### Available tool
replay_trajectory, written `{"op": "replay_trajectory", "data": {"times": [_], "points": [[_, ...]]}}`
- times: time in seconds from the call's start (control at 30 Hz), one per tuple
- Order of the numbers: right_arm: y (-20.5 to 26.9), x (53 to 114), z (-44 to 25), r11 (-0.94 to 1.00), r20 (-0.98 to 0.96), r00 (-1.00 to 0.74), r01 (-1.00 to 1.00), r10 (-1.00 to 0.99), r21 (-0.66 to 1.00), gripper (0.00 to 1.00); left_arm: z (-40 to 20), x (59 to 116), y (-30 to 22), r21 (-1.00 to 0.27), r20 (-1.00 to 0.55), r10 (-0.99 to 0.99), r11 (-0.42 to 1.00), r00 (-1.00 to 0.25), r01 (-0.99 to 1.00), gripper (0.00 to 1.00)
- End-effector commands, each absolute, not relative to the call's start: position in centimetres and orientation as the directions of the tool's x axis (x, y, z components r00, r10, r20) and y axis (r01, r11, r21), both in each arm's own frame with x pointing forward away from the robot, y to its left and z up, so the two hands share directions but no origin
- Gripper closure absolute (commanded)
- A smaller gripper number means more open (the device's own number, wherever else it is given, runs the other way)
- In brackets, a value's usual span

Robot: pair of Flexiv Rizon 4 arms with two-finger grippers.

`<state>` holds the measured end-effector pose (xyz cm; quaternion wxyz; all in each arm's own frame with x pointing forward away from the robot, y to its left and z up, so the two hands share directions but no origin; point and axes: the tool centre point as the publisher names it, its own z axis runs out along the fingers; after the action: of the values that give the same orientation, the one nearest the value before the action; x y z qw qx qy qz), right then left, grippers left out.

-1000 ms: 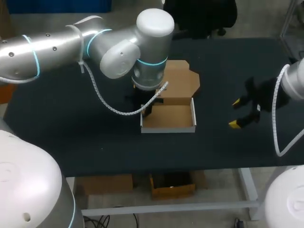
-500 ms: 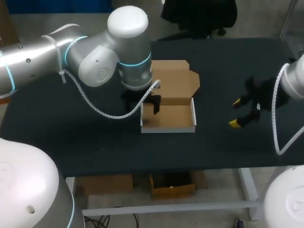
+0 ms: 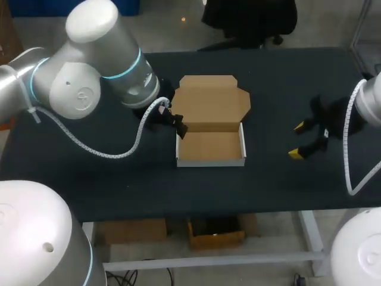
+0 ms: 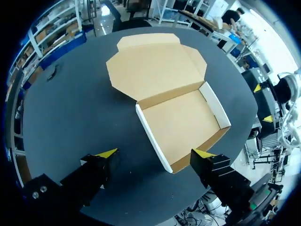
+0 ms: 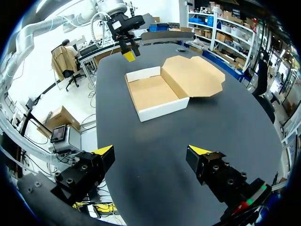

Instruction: Assemble the packaging by folding the flat box into shape, placing the metal phone stand inside, and closing the box properly

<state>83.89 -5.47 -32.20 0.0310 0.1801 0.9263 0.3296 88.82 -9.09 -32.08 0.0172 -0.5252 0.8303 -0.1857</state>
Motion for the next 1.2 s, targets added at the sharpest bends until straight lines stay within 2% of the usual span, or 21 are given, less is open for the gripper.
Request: {"op": "replay_trajectory", "data": {"times": [0.03,0.43,0.77,1.2], "points": [[-5.8,83.3,-31.8,0.713,0.064,-0.929,0.324,0.366,0.622,0.0,-30.3,87.5,-6.5,-0.388,0.355,-0.781,0.377,-0.514,-0.841,0.0],[-6.4,82.3,-30.5,0.698,0.063,-0.902,0.373,0.427,0.611,0.0,-26.5,85.2,-0.8,-0.396,0.387,-0.78,0.342,-0.492,-0.852,0.0],[-7.4,81.2,-29.4,0.658,0.076,-0.85,0.457,0.521,0.598,0.0,-24.3,83.2,2.0,-0.398,0.358,-0.811,0.315,-0.462,-0.862,0.0],[-10.3,80.8,-26.4,0.494,0.175,-0.632,0.723,0.755,0.484,0.0,-22.2,81.7,3.8,-0.29,0.264,-0.931,0.172,-0.251,-0.942,0.0]]}}
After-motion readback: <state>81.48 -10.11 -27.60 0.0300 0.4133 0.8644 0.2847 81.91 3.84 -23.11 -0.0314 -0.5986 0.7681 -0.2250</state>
